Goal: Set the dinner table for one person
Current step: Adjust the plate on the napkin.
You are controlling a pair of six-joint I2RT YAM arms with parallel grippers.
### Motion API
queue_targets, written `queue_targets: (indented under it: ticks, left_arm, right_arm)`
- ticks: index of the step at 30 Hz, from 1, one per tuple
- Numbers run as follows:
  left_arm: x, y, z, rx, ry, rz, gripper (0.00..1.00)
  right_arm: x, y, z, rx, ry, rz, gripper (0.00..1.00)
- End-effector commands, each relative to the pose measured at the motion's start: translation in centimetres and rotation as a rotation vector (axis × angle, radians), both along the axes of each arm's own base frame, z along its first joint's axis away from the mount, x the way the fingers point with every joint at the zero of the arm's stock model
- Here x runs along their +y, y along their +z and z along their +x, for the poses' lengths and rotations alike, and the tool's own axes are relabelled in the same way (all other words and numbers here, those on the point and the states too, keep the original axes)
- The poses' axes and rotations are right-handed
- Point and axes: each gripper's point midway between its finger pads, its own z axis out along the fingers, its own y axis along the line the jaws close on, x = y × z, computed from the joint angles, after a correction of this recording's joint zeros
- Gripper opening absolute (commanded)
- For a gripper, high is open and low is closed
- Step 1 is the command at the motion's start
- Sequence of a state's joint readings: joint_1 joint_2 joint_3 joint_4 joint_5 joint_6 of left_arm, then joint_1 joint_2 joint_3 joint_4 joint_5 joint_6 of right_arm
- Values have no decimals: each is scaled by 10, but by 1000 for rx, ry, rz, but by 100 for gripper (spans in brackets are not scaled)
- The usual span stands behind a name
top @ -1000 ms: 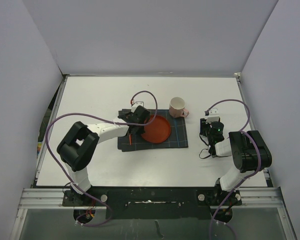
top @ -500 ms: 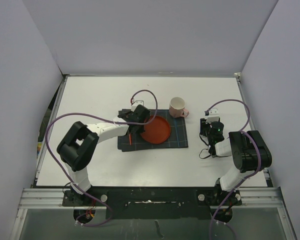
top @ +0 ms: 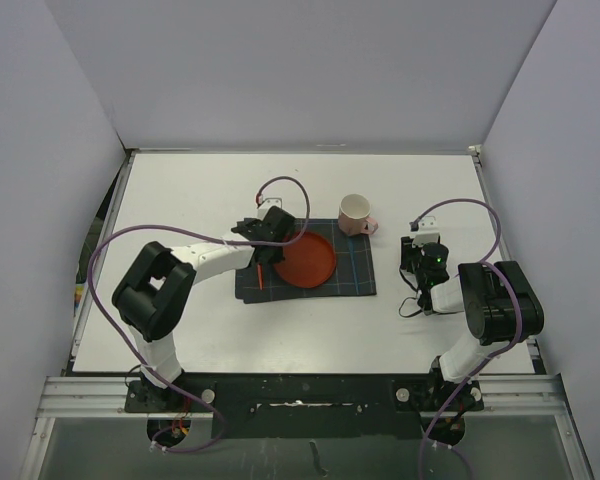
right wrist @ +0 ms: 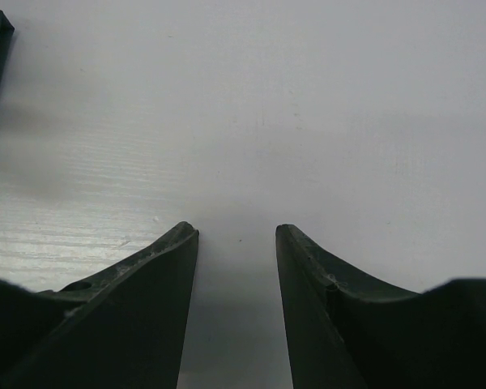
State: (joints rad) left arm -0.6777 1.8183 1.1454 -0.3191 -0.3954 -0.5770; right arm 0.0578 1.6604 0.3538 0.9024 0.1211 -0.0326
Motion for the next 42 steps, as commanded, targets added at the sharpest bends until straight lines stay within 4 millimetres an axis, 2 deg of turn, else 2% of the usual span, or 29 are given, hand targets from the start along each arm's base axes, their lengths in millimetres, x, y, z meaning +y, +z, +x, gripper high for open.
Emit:
queue_targets:
  ticks: [1, 21, 26, 29, 33, 35, 37, 38, 39, 40, 42]
  left_arm:
    - [-2, 22, 17, -64, 16, -17, 12]
    - [-9, 21, 32, -73, 1, -22, 11]
    - [-8, 21, 33, -72, 0, -16, 11]
    - [-3, 25, 33, -83, 10, -4, 14]
    - [5, 34, 32, -105, 22, 13, 24]
    - [12, 40, 30, -117, 39, 27, 34]
    - [20, 53, 28, -144, 60, 39, 51]
    - [25, 62, 26, -159, 72, 50, 75]
    - [32, 71, 23, -175, 86, 59, 93]
    - [39, 83, 21, -196, 99, 65, 97]
    - [51, 109, 14, -244, 108, 76, 98]
  right_arm:
    - [-1, 30, 16, -103, -4, 9, 44]
    - [-2, 30, 16, -101, -2, 12, 40]
    - [-2, 30, 16, -102, -3, 11, 41]
    - [-2, 30, 16, -100, -3, 11, 45]
    - [-2, 29, 16, -99, -3, 12, 52]
    - [-2, 29, 16, -99, -4, 13, 54]
    - [-2, 30, 16, -99, -3, 12, 55]
    - [-2, 30, 16, -100, -3, 12, 55]
    - [-2, 30, 16, -100, -4, 12, 55]
    - [-2, 30, 15, -99, -4, 12, 55]
    - [-1, 29, 15, -98, -2, 16, 54]
